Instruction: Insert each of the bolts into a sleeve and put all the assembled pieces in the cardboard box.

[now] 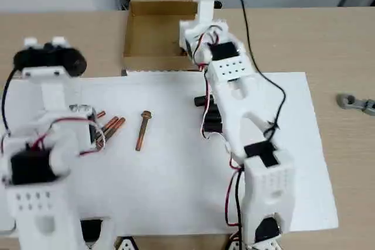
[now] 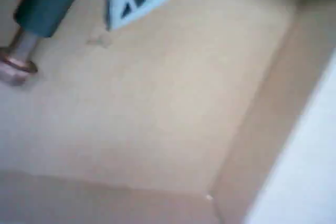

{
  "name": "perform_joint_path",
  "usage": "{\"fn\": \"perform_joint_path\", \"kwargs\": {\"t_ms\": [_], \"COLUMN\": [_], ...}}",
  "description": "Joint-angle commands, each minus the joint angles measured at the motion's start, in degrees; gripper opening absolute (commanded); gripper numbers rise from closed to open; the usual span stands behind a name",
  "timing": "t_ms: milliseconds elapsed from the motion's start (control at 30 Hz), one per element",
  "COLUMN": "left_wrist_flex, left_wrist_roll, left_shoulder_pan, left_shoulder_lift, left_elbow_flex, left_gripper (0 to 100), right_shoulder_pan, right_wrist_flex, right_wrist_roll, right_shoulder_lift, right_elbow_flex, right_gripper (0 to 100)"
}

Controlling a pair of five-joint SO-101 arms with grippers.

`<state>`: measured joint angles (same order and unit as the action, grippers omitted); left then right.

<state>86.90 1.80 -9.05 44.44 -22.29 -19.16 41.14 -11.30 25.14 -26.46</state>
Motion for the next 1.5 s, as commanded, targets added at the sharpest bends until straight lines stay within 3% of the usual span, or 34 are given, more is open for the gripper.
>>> {"fn": "perform_joint_path", "kwargs": {"t_ms": [0, 267, 433, 633, 767, 933, 1467], "left_wrist_flex": [3.0, 4.5, 2.5, -3.3, -6.6, -9.1, -12.8], "left_wrist_roll": [-1.9, -2.4, -2.4, -0.7, -0.3, 1.8, 6.9], "left_shoulder_pan": [-0.4, 0.8, 7.1, 14.0, 14.5, 14.5, 17.8], "left_shoulder_lift": [-9.4, -27.0, -33.0, -40.2, -46.6, -53.1, -54.4], "left_elbow_flex": [6.0, 12.2, 13.7, 13.6, 13.6, 13.7, 13.4], "left_gripper": [8, 9, 9, 9, 9, 9, 9], "right_shoulder_pan": [0.7, 0.7, 0.9, 6.1, 9.9, 10.1, 10.0], "right_wrist_flex": [8.8, 32.0, 44.5, 54.4, 54.7, 53.5, 38.8], "right_wrist_roll": [-0.2, -0.2, -0.2, -0.5, 0.9, 2.6, 3.0], "right_shoulder_lift": [-11.0, -24.1, -29.4, -32.4, -36.6, -44.5, -66.7], "right_elbow_flex": [-2.7, -2.7, -2.5, -2.4, 0.8, 15.2, 49.5], "right_gripper": [14.4, 14.4, 14.4, 14.4, 14.4, 14.4, 14.4]}}
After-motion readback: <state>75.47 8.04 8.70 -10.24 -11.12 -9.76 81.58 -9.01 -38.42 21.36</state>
